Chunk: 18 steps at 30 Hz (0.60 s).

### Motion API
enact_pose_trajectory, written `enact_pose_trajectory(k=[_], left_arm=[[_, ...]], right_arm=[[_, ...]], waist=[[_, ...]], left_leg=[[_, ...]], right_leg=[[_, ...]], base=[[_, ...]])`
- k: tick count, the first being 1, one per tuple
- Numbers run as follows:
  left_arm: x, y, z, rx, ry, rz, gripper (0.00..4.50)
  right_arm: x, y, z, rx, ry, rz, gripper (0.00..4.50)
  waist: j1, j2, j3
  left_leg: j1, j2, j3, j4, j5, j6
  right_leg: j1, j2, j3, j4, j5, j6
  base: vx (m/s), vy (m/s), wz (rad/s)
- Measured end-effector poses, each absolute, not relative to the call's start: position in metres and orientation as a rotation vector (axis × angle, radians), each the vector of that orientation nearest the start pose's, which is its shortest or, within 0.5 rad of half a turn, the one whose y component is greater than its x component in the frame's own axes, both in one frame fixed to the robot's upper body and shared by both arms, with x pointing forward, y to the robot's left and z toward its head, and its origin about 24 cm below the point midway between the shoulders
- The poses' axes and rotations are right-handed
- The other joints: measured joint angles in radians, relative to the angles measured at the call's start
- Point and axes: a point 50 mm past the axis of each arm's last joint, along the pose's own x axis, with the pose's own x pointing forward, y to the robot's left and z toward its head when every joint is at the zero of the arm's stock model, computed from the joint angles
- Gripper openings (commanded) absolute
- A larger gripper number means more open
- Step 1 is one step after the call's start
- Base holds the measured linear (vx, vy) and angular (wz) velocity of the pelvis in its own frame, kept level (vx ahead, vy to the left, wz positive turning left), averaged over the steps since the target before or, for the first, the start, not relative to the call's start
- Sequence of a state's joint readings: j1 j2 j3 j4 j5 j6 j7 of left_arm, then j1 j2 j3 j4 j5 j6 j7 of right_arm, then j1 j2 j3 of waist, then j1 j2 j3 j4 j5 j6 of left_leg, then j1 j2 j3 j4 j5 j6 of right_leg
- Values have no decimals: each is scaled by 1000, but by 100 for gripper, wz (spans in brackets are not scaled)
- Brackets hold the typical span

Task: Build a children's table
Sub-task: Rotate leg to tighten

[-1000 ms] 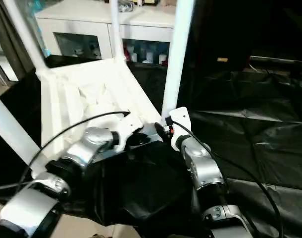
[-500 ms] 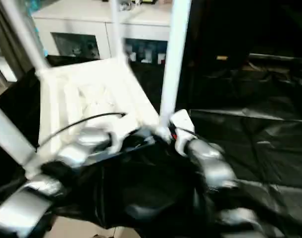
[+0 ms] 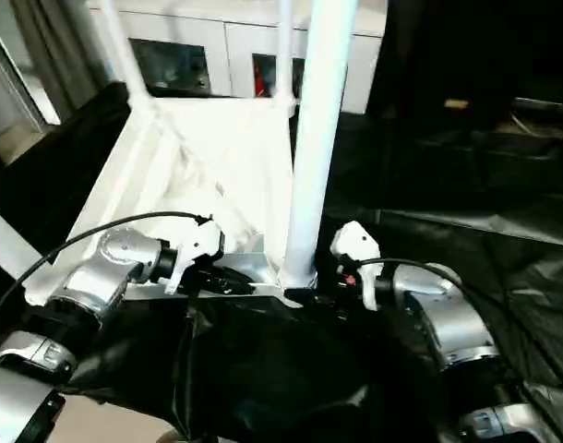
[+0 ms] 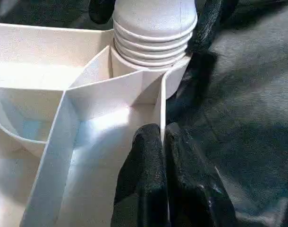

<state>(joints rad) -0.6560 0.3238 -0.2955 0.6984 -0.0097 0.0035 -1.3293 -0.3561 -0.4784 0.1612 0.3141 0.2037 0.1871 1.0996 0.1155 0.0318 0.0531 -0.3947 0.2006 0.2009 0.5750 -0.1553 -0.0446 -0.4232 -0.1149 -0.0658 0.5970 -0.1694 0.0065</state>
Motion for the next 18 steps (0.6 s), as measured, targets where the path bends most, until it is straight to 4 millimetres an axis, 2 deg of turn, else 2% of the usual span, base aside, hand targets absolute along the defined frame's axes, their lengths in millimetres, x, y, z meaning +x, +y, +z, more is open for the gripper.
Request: enact_pose_trajectory(k=[1,2,5,8,11,18], left_arm=[[318,119,55,367,404,-1496,0],[317,120,55,365,407,-1499,0],[317,121,56,363,410,-1498,0],[317,121,56,362,411,-1496,0],[317,122,56,359,412,-1495,0],[317,122,56,358,412,-1492,0]], right_arm=[[287,-173,55,-192,343,1152,419],[287,-172,55,-192,343,1156,385],[286,-170,55,-189,342,1172,382],[286,-169,55,-188,338,1176,348],[286,-168,54,-185,338,1185,339],[285,-167,55,-185,334,1190,284]], waist=[[-1,0,0],[-1,0,0],[-3,-1,0],[-4,-1,1],[-5,-2,1],[-5,-2,1]], left_leg=[[0,1,0,1,-2,-4],[0,2,0,3,-2,-4],[0,3,1,4,-2,-6],[0,3,1,7,-2,-6],[0,3,1,7,-2,-6],[0,4,1,10,-2,-6]], right_leg=[[1,1,0,0,0,0],[2,2,0,0,0,0],[4,2,1,0,0,0],[5,2,2,0,1,0],[5,2,2,0,3,0],[5,3,2,3,3,1]], base=[[0,0,0],[0,0,0],[0,0,0],[0,0,0],[0,0,0],[0,0,0]])
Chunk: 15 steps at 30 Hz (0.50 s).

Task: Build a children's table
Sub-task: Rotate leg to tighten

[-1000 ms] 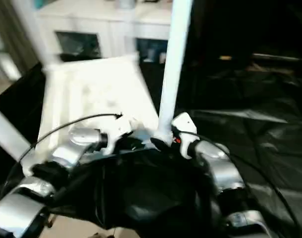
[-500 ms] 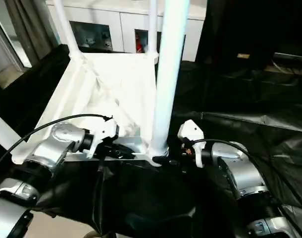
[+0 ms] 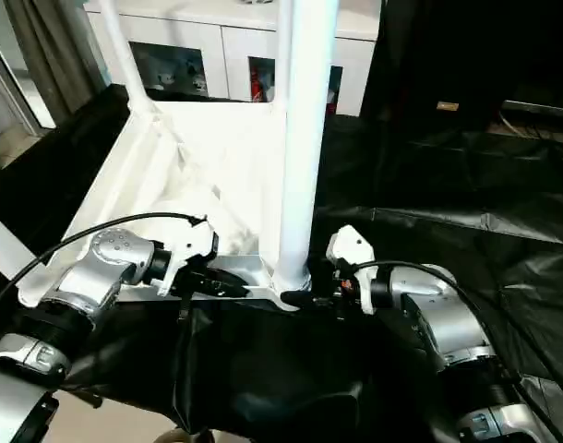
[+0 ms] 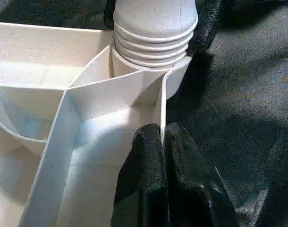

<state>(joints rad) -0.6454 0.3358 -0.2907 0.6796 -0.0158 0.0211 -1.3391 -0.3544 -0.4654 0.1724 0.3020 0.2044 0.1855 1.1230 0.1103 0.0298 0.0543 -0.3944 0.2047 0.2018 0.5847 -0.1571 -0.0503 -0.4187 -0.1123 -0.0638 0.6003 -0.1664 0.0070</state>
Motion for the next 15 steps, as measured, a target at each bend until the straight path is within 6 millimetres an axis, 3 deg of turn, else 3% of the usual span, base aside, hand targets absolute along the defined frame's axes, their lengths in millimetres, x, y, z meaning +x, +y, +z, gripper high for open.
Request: enact_pose_trajectory(k=[6,10,15], left_arm=[[317,118,53,372,391,-1467,0],[325,110,50,382,370,-1331,0],[334,95,48,366,370,-1186,0]], right_arm=[[286,-165,51,-171,332,1161,276],[297,-160,38,-70,286,942,275],[312,-149,31,-11,270,724,275]], waist=[[0,-1,0],[-23,-7,-3],[-37,-8,-4]], left_leg=[[0,0,0,1,0,0],[4,0,0,2,0,0],[9,0,-1,2,0,-1]], right_leg=[[0,0,0,1,0,0],[2,0,0,2,0,0],[5,0,0,0,-1,5]], base=[[0,0,0],[0,0,0],[0,0,0]])
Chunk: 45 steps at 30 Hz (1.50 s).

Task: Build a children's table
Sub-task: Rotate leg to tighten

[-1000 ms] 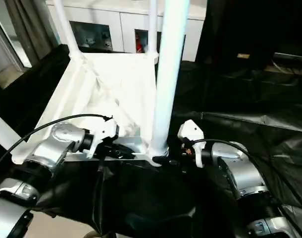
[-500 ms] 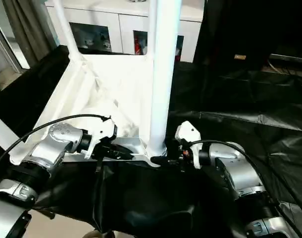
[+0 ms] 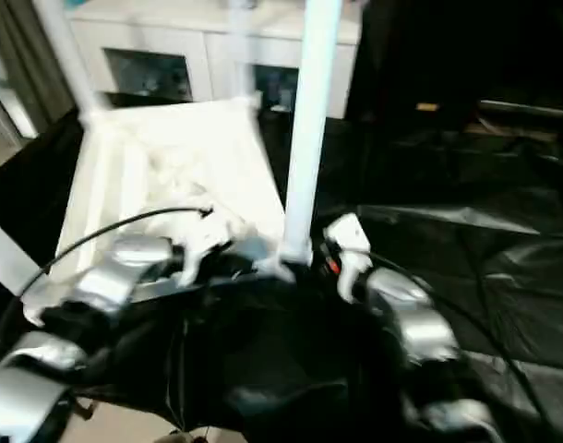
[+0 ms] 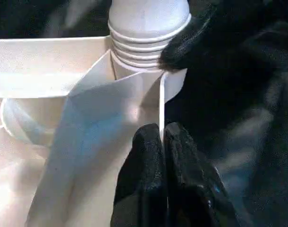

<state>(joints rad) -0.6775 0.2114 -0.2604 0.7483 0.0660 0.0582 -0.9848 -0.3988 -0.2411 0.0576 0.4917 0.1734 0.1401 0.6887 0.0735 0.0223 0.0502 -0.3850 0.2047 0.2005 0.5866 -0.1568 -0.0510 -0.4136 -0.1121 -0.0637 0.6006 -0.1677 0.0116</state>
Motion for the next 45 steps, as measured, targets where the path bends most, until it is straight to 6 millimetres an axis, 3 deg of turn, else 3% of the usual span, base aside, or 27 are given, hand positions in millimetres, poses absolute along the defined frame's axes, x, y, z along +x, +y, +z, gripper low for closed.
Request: enact_pose_trajectory(k=[5,6,9,14,20,28,36,45], left_arm=[[338,69,42,365,365,-1071,0],[338,66,41,364,363,-1059,0],[338,65,41,372,358,-1059,0],[336,65,41,375,346,-1092,0],[327,72,42,376,317,-1229,0],[313,97,46,384,336,-1456,0],[311,113,47,377,377,-1519,0],[310,114,47,372,380,-1526,0]], right_arm=[[321,-135,26,1,273,538,275],[322,-133,26,-1,274,519,310],[321,-133,25,-10,266,514,345],[316,-142,25,-31,253,566,378],[309,-161,36,-58,263,764,378],[292,-167,52,-134,287,1069,378],[283,-166,49,-133,338,1180,378],[280,-163,49,-114,347,1195,318]], waist=[[-6,6,-5],[-7,8,-6],[-9,9,-7],[-5,12,-9],[18,13,-9],[39,12,-9],[37,10,-7],[36,10,-7]], left_leg=[[4,-1,-1,-1,0,0],[5,-2,-2,-1,0,0],[4,-2,-2,-1,0,0],[2,-3,-2,-1,0,0],[1,-2,-2,-5,0,0],[-2,-1,0,-8,0,0],[-1,0,0,-7,0,0],[-1,0,0,-7,0,0]], right_leg=[[7,0,0,-6,0,1],[9,0,0,-7,-1,1],[10,0,0,-9,-1,1],[11,0,0,-10,-1,1],[10,0,0,-6,1,-1],[9,0,0,-7,-2,3],[9,0,0,-6,-2,3],[9,0,0,-6,-2,3]], base=[[0,0,0],[0,0,0],[0,0,0],[0,0,0],[0,0,0],[0,0,0],[0,0,0],[0,0,0]])
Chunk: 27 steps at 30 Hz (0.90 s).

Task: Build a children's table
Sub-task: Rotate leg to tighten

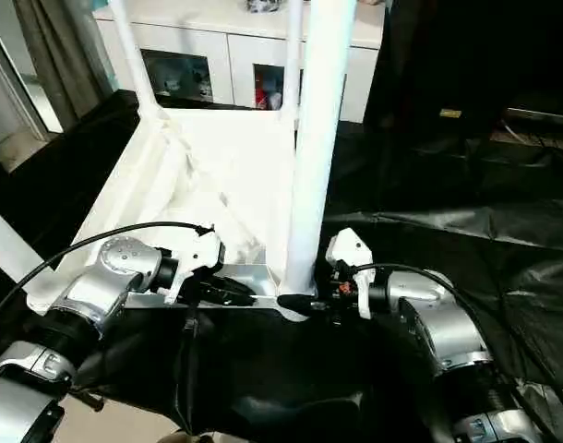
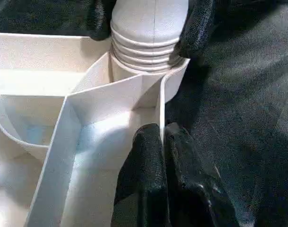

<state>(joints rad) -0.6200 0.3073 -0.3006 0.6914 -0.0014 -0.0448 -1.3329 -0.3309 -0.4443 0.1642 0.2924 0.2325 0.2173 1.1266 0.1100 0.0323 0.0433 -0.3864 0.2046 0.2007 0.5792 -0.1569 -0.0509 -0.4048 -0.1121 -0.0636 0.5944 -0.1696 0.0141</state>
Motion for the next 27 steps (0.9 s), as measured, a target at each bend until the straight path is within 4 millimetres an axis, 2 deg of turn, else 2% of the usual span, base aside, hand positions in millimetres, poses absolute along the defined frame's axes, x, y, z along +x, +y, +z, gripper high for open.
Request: enact_pose_trajectory(k=[1,5,8,13,18,21,22,24,27], left_arm=[[310,114,47,372,380,-1526,0],[311,113,46,379,370,-1512,0],[320,108,45,393,344,-1406,0],[331,94,43,373,337,-1232,0],[339,78,41,354,343,-1114,0],[341,65,39,340,349,-1059,0],[340,63,39,337,349,-1052,0],[340,59,38,338,350,-1044,0],[340,57,38,343,347,-1043,0]], right_arm=[[280,-163,49,-113,347,1195,294],[280,-163,48,-108,345,1182,277],[289,-161,42,-73,314,1033,272],[311,-150,35,-43,277,754,272],[325,-133,31,30,285,549,272],[329,-130,31,6,289,479,272],[330,-130,31,3,290,470,306],[330,-131,30,-5,287,465,340],[329,-131,30,-16,285,467,351]], waist=[[0,0,0],[0,0,0],[-6,-1,0],[-35,-3,0],[-48,-4,-1],[-47,-2,-3],[-46,-1,-4],[-45,1,-5],[-45,1,-5]], left_leg=[[0,0,0,0,0,0],[0,0,0,0,0,0],[2,0,0,0,0,0],[3,-1,-1,0,0,0],[4,-1,-2,0,0,0],[4,-2,-2,0,0,0],[5,-2,-2,0,0,0],[5,-2,-2,-1,0,0],[4,-3,-2,-3,0,0]], right_leg=[[0,0,0,0,0,0],[0,0,0,0,0,0],[0,0,0,1,0,0],[0,0,0,-1,-2,4],[1,0,-1,-1,-2,4],[4,0,0,-4,-2,5],[6,0,0,-6,-3,5],[9,0,0,-10,-3,5],[10,0,0,-18,-3,5]], base=[[0,0,0],[0,0,0],[0,0,0],[0,0,0],[0,0,0],[0,0,0],[0,0,0],[0,0,0],[0,0,0]])
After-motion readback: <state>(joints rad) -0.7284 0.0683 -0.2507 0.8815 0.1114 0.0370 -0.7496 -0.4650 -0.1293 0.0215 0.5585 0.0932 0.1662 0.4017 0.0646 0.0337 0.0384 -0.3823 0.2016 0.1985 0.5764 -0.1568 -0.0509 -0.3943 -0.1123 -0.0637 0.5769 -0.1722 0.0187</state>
